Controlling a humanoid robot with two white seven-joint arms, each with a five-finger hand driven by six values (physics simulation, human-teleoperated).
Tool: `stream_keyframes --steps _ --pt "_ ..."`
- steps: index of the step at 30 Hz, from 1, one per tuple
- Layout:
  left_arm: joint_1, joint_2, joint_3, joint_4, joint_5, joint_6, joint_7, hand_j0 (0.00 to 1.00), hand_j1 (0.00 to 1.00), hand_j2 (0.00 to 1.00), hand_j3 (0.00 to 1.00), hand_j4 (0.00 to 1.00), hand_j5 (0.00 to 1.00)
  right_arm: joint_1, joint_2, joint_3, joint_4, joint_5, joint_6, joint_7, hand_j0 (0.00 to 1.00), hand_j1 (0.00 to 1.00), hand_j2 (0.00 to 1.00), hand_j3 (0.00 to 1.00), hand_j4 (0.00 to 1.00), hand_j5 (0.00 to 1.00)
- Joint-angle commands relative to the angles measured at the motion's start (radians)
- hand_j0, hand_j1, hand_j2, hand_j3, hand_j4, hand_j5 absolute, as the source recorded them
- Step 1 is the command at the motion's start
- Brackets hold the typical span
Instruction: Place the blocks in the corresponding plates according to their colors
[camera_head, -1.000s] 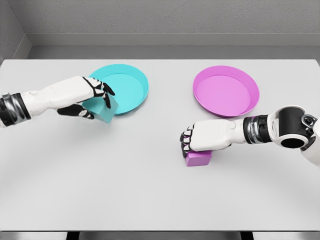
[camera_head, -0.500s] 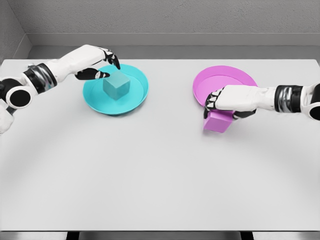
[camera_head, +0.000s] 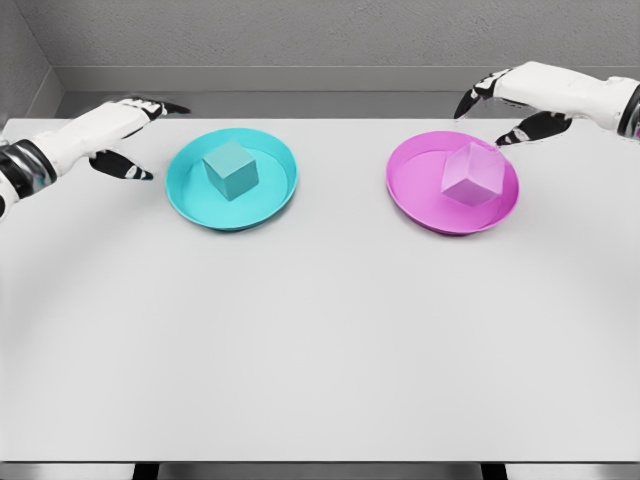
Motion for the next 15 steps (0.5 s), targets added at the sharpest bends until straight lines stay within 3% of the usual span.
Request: stream_keyframes --steps 1,2,3,5,7,10,11,12,15 --pt "0.003 0.091 0.003 0.000 0.011 -0.095 0.001 1.00 1.00 1.00 1.00 1.00 1.00 -0.002 0.045 -0.006 0.094 -0.001 0.003 0.000 0.81 0.81 0.81 0.81 0.81 0.81" --pt "0.015 0.089 0.003 0.000 0.011 -0.095 0.001 1.00 1.00 1.00 1.00 1.00 1.00 -0.002 0.048 -0.018 0.113 -0.001 0.003 0.000 0.93 0.93 0.93 0.93 0.93 0.93" --pt "0.017 0.088 0.003 -0.003 0.011 -0.095 0.001 1.00 1.00 1.00 1.00 1.00 1.00 0.000 0.051 -0.088 0.153 0.002 0.003 0.000 1.00 1.00 1.00 1.00 1.00 1.00" --pt "0.018 0.095 0.005 -0.003 0.011 -0.095 0.002 1.00 1.00 1.00 1.00 1.00 1.00 0.006 0.041 -0.271 0.277 0.005 0.003 0.000 1.00 1.00 1.00 1.00 1.00 1.00" --pt "0.026 0.149 0.005 0.002 0.013 -0.095 0.002 1.00 1.00 1.00 1.00 1.00 1.00 0.009 0.021 -0.346 0.393 0.028 0.003 0.000 1.00 1.00 1.00 1.00 1.00 1.00" --pt "0.043 0.152 0.005 -0.003 0.017 -0.095 0.002 1.00 1.00 1.00 1.00 1.00 1.00 0.031 0.013 -0.333 0.374 0.066 0.003 0.000 1.00 1.00 1.00 1.00 1.00 1.00" --pt "0.046 0.152 0.005 -0.004 0.017 -0.095 0.002 1.00 1.00 1.00 1.00 1.00 1.00 0.031 0.013 -0.304 0.333 0.094 0.003 0.000 1.00 1.00 1.00 1.00 1.00 1.00" --pt "0.046 0.152 0.005 -0.004 0.017 -0.095 0.002 1.00 1.00 1.00 1.00 1.00 1.00 0.032 0.013 -0.212 0.243 0.109 0.003 0.000 1.00 1.00 1.00 1.00 1.00 1.00" --pt "0.048 0.152 0.003 -0.003 0.017 -0.095 0.001 1.00 1.00 1.00 1.00 1.00 1.00 0.032 0.013 -0.155 0.173 0.114 0.003 0.000 1.00 1.00 1.00 1.00 1.00 1.00"
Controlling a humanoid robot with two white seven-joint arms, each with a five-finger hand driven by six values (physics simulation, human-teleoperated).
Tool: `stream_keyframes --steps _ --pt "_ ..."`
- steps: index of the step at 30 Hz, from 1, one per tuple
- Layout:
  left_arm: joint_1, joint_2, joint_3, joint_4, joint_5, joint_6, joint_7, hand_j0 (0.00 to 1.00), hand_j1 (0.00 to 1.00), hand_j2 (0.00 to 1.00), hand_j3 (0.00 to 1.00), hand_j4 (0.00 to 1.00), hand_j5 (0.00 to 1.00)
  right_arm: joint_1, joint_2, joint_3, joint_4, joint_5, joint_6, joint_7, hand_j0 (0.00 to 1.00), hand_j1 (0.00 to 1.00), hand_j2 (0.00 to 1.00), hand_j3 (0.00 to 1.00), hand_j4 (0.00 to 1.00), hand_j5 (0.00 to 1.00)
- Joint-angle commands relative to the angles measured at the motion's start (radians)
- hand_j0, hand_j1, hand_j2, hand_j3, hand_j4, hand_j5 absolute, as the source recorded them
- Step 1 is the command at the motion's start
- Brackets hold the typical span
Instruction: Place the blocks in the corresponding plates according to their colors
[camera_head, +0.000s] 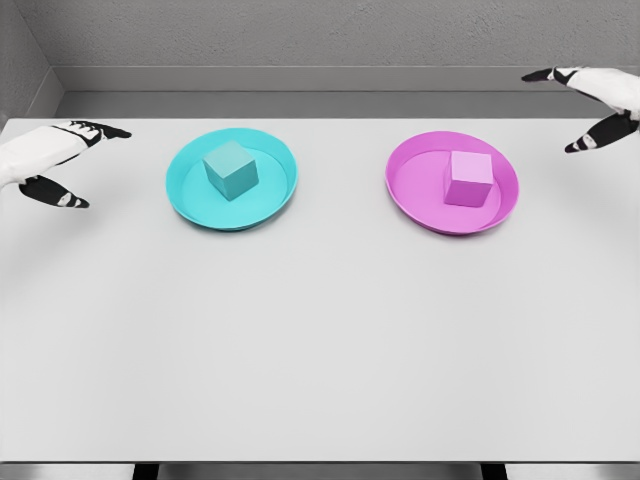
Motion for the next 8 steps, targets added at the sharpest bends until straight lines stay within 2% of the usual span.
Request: stream_keyframes --steps 1,3,8 --pt "0.002 0.003 0.001 -0.002 0.008 0.000 0.000 1.00 1.00 1.00 1.00 1.00 1.00 0.000 -0.002 0.060 -0.061 0.015 0.003 0.000 1.00 1.00 1.00 1.00 1.00 1.00" --pt "0.002 0.003 0.001 0.000 0.008 0.000 0.000 1.00 1.00 1.00 1.00 1.00 1.00 0.000 -0.002 0.105 -0.067 0.018 0.003 0.000 1.00 1.00 1.00 1.00 1.00 1.00" --pt "0.002 0.002 0.001 0.000 0.007 0.000 0.000 1.00 1.00 1.00 1.00 1.00 1.00 0.000 -0.003 0.108 -0.068 0.018 0.003 0.000 1.00 1.00 1.00 1.00 1.00 1.00"
